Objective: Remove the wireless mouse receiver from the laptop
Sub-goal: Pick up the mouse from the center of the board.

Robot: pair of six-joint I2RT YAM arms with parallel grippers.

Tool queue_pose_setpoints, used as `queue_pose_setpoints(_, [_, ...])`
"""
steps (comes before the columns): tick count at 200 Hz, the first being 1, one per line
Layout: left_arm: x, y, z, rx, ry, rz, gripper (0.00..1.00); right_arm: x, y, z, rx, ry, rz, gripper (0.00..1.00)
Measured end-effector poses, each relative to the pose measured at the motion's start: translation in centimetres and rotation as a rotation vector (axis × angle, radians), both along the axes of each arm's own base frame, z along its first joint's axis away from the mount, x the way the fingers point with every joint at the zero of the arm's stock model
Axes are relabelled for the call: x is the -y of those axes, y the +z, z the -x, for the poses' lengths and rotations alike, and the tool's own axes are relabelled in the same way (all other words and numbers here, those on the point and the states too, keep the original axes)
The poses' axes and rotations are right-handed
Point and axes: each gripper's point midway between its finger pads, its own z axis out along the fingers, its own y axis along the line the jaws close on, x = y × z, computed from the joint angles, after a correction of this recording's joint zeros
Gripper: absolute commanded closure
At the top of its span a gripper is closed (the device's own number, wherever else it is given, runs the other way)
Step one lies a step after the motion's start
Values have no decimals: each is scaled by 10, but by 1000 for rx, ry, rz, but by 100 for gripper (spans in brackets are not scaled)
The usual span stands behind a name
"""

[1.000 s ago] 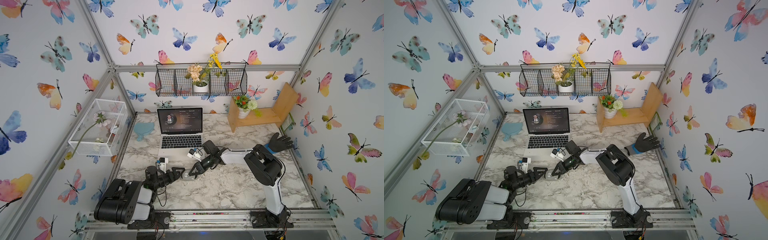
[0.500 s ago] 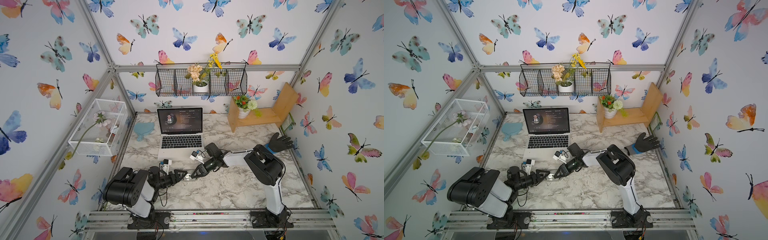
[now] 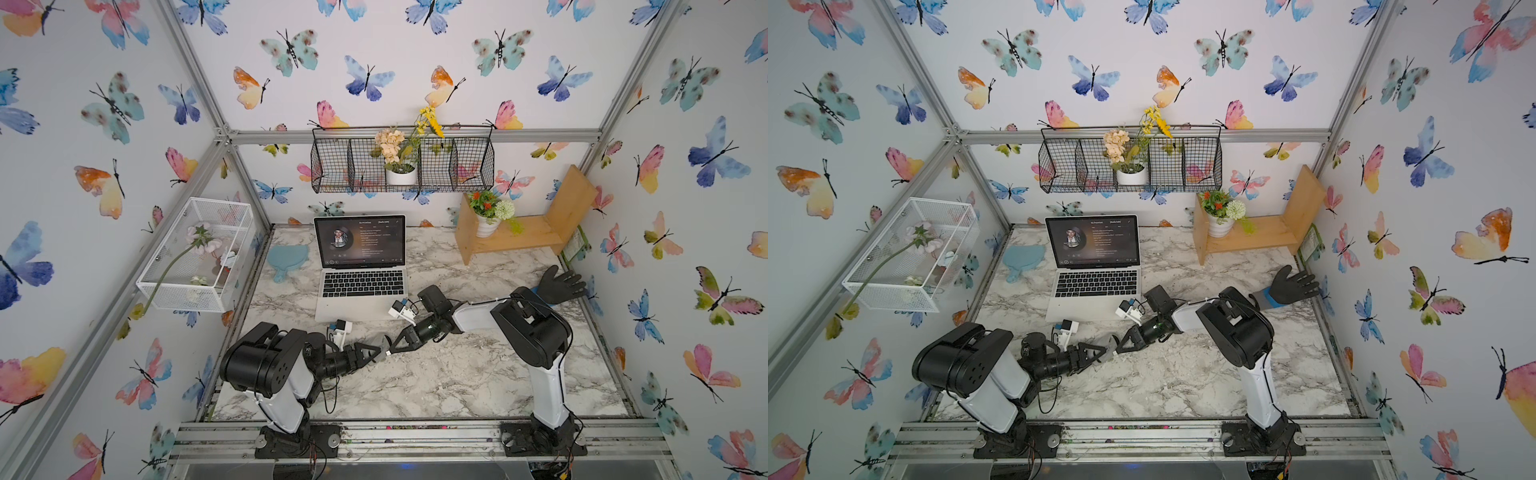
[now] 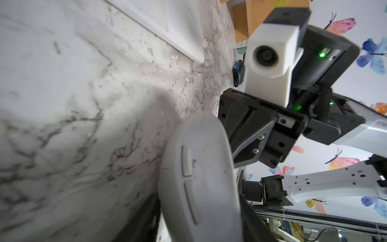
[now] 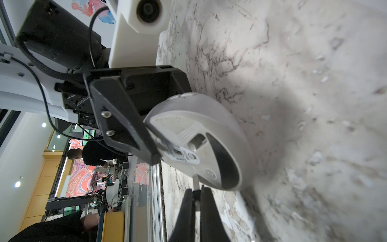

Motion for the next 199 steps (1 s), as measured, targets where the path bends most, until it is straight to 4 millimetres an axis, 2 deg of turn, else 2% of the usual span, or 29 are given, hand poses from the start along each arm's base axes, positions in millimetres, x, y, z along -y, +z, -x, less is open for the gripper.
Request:
queue_pose_setpoints(10, [0, -1, -1, -4, 2, -4, 61, 0, 0, 0, -1, 0, -1, 98])
queue_pose_setpoints(50, [2, -4, -5, -15, -4, -3, 63, 0, 6, -2, 3, -3, -15, 98])
queue_pose_setpoints(86, [4, -4, -9, -19, -11, -2, 75, 3, 10, -3, 15, -15, -8, 98])
queue_pose_setpoints(101, [5, -4, -11, -24, -15, -7, 76, 8, 16, -4, 28, -24, -1, 98])
queue_pose_setpoints(115, [6, -3, -13, -29, -19, -16, 79, 14, 31, -7, 57, -35, -9, 98])
queue_pose_setpoints(127, [7, 0, -17, -32, -24, -22, 86, 21, 50, -14, 103, -51, -26, 98])
queue_pose_setpoints(151, [12, 11, -25, -17, -54, -24, 91, 39, 92, -30, 245, -82, -47, 98])
queue_pose_setpoints(172, [19, 29, -30, 11, -115, -8, 96, 55, 127, -43, 435, -103, -32, 98])
queue_pose_setpoints(199, [30, 66, -39, 78, -230, -4, 98, 68, 169, -51, 689, -85, -4, 98])
